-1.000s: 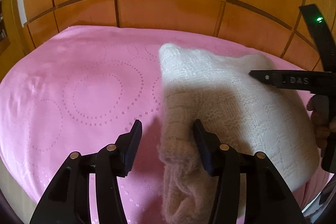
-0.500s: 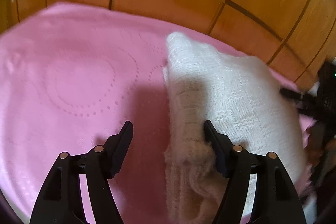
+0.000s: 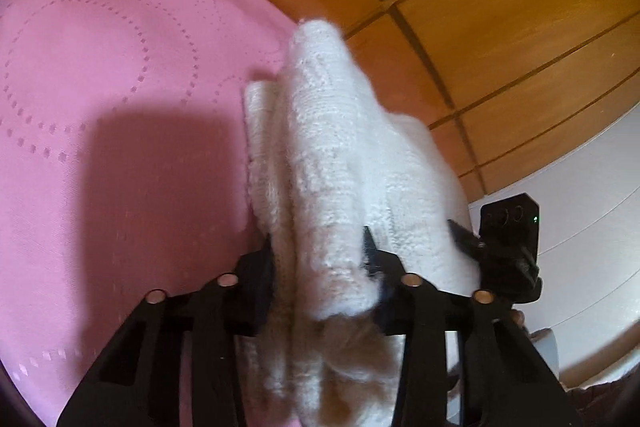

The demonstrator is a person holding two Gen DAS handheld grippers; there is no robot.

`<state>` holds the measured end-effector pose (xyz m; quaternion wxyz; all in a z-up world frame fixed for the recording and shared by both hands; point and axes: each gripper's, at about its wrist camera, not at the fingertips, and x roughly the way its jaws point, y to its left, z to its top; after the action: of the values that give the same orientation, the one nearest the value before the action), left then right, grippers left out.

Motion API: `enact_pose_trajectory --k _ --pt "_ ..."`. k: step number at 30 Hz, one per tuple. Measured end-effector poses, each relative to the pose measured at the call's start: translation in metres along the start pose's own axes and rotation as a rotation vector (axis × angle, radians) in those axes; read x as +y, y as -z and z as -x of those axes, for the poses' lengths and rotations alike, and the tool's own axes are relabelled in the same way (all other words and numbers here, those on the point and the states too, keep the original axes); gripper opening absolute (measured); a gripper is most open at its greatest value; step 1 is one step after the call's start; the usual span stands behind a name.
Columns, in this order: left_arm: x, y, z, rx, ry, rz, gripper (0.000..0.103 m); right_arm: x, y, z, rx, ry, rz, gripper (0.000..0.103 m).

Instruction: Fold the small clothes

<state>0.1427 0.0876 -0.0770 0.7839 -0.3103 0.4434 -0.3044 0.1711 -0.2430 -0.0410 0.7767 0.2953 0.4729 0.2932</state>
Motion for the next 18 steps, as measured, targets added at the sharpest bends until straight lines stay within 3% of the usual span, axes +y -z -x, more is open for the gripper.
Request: enact_pose_trajectory --k 5,7,13,18 --pt "-0.017 0.001 0.028 -0.053 0.066 -0.013 0.031 0.038 -0.002 0.010 -0.016 -0.059 0.099 0.055" --pt "-0.027 0.000 0.043 -0.083 0.056 -0.044 0.030 0.064 -0.006 0.007 -0.016 -0.093 0.163 0.055" --pt "-0.032 -0.013 0.123 -0.284 0.060 -0.037 0.030 0.147 -0.029 -0.018 0.000 -0.223 0.353 0.055" --pt "-0.026 -0.023 0.172 -0.388 -0.075 -0.065 0.030 0.169 -0.052 -0.077 0.080 -0.324 0.366 0.055"
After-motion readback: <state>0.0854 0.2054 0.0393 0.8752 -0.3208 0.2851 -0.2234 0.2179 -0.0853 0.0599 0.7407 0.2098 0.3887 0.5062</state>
